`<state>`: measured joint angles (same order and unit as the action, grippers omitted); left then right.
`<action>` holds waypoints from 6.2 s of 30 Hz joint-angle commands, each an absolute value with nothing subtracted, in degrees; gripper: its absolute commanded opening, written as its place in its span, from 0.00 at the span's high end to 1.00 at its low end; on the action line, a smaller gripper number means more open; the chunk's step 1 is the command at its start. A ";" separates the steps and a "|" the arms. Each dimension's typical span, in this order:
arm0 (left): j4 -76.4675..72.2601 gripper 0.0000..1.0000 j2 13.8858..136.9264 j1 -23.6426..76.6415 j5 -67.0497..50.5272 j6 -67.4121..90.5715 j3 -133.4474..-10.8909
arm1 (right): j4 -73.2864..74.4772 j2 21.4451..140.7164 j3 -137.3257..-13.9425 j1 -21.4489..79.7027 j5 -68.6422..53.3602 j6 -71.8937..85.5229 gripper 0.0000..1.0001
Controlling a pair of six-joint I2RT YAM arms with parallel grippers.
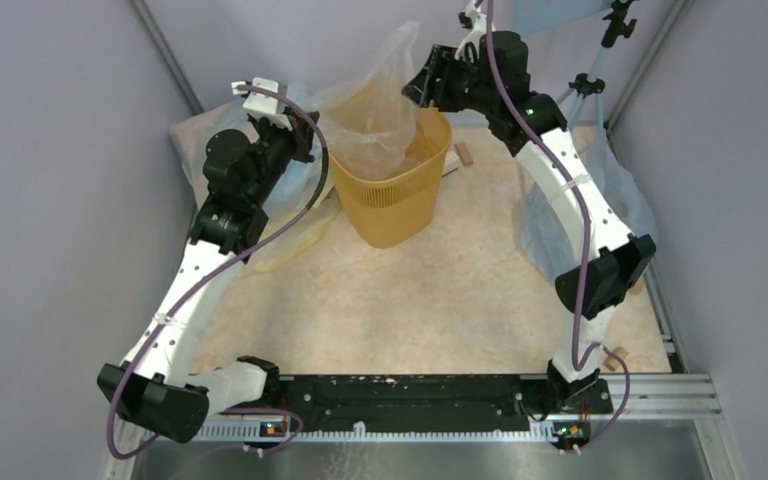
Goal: Put the trash bags into the trash bin
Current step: Place the trash bag in the trash bin.
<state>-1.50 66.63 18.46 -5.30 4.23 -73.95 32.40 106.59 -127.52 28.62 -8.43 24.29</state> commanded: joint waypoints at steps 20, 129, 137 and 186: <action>-0.26 1.00 65.77 17.93 -0.57 1.06 -74.89 | 40.41 104.28 -128.56 24.61 -5.95 21.56 0.83; 7.34 1.00 53.47 9.32 -10.57 10.75 -54.49 | 27.41 82.73 -85.10 24.10 -3.73 20.93 1.00; 6.07 1.00 54.28 8.98 -10.06 11.85 -49.62 | 25.53 83.67 -82.10 24.09 -1.56 20.05 1.00; -8.54 0.78 76.32 4.31 -14.45 20.92 -59.93 | 23.27 95.88 -96.42 20.92 -1.92 17.11 0.75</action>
<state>-4.82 76.79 5.10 -12.97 20.01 -58.70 23.68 97.78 -96.40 21.78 -1.67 18.55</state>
